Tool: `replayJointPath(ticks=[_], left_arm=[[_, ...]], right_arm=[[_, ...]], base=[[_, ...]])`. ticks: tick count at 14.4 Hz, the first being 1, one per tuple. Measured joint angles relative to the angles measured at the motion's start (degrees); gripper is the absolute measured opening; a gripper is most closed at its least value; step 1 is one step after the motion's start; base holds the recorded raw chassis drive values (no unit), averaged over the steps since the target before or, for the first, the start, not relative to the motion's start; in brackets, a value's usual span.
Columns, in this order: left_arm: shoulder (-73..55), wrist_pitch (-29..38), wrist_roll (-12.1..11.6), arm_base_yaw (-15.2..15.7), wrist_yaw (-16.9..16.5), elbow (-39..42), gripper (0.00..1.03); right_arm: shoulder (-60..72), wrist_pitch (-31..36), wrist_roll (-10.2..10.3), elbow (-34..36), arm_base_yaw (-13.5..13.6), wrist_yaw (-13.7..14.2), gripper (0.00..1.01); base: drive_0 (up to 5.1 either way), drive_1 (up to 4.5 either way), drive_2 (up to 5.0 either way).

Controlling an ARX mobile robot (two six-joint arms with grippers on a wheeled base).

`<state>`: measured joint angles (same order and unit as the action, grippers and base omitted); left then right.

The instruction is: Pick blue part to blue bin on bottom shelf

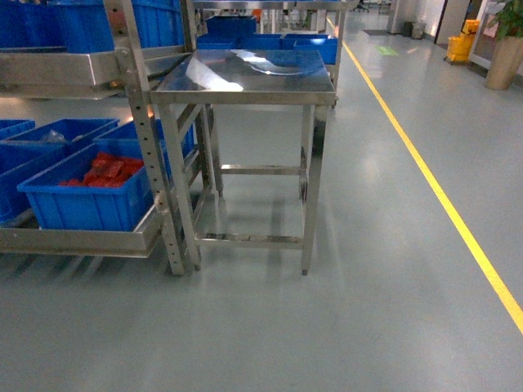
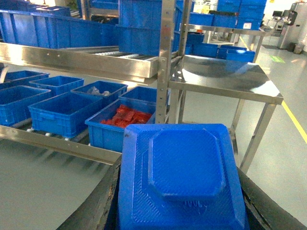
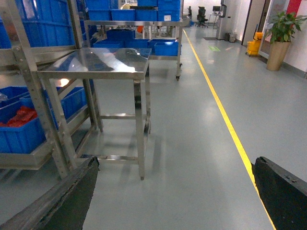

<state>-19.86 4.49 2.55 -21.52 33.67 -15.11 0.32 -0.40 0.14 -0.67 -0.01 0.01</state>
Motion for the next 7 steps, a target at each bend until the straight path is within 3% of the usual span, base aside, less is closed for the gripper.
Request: replayJointPath(ticks=[7], left_arm=[[0.1,0.2,0.0,0.0,0.0,0.0,0.43]], right_arm=[[0.0,0.4,0.0,0.0,0.0,0.0,0.98]], base=[[0.0,4.03,-4.0]])
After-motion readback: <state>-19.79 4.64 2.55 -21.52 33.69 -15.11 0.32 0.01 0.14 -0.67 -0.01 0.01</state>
